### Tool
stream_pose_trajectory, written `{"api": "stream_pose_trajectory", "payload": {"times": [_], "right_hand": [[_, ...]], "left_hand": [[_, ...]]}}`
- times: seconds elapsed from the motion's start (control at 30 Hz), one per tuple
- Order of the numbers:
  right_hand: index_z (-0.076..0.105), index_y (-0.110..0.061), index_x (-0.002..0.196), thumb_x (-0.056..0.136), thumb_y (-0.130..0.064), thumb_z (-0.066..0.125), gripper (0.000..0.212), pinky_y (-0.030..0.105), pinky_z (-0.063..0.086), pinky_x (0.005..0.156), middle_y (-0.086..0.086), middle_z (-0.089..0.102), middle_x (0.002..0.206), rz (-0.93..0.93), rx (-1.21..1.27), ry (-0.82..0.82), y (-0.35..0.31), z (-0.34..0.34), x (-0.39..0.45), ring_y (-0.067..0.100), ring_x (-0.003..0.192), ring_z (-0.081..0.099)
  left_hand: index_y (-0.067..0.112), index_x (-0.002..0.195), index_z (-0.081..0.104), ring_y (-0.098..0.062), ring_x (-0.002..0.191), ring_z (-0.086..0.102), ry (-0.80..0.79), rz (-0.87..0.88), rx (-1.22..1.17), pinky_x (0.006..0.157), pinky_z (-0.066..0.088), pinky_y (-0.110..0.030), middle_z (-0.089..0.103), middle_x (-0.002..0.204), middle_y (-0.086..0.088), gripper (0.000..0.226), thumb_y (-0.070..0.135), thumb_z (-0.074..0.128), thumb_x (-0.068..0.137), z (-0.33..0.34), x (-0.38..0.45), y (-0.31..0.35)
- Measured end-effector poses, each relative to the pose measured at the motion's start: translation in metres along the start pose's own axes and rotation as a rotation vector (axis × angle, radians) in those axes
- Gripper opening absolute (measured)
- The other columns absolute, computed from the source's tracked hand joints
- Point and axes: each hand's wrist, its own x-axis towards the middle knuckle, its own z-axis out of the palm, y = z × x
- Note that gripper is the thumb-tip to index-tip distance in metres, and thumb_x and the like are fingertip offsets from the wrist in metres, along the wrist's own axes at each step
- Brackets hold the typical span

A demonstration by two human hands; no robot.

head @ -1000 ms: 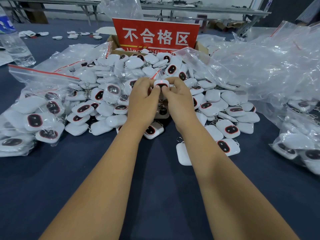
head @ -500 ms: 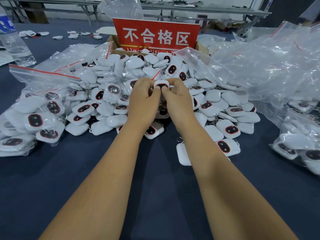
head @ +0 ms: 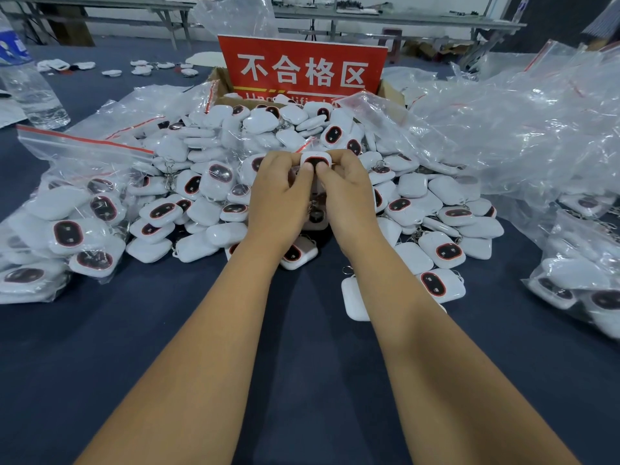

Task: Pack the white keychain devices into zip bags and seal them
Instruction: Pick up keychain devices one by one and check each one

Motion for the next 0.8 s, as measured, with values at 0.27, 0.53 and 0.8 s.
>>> {"api": "stream_pose_trajectory", "payload": {"times": [0.27,0.53,0.8], "right_hand": [[0.047,-0.026,0.089,0.098,-0.015,0.054,0.016,0.007,0.041,0.063,-0.009,0.053,0.082,-0.140,0.114,0.311,-0.007,-0.007,0.004,-0.009,0.063,0.049],[0.053,-0.019,0.087,0.090,-0.007,0.064,0.017,0.051,0.057,0.083,-0.002,0.060,0.081,-0.213,0.253,0.363,-0.017,-0.008,0.000,0.018,0.078,0.062],[0.054,-0.029,0.085,0.087,-0.014,0.068,0.021,0.037,0.051,0.089,-0.009,0.063,0.089,-0.255,-0.111,0.174,-0.007,0.001,-0.001,0.017,0.096,0.062]], "left_hand": [[0.016,0.132,0.057,0.008,0.089,0.045,0.057,0.033,0.086,0.082,0.031,0.003,0.047,0.118,0.011,0.052,-0.002,0.055,0.083,-0.004,0.003,-0.001],[0.015,0.138,0.054,0.012,0.101,0.038,0.006,0.193,0.215,0.081,0.026,0.008,0.046,0.125,0.012,0.067,-0.007,0.067,0.077,-0.002,0.003,-0.006],[0.018,0.136,0.055,0.010,0.104,0.040,0.101,0.220,0.158,0.084,0.029,0.005,0.048,0.125,0.007,0.061,0.010,0.074,0.079,-0.003,0.005,-0.002]]}}
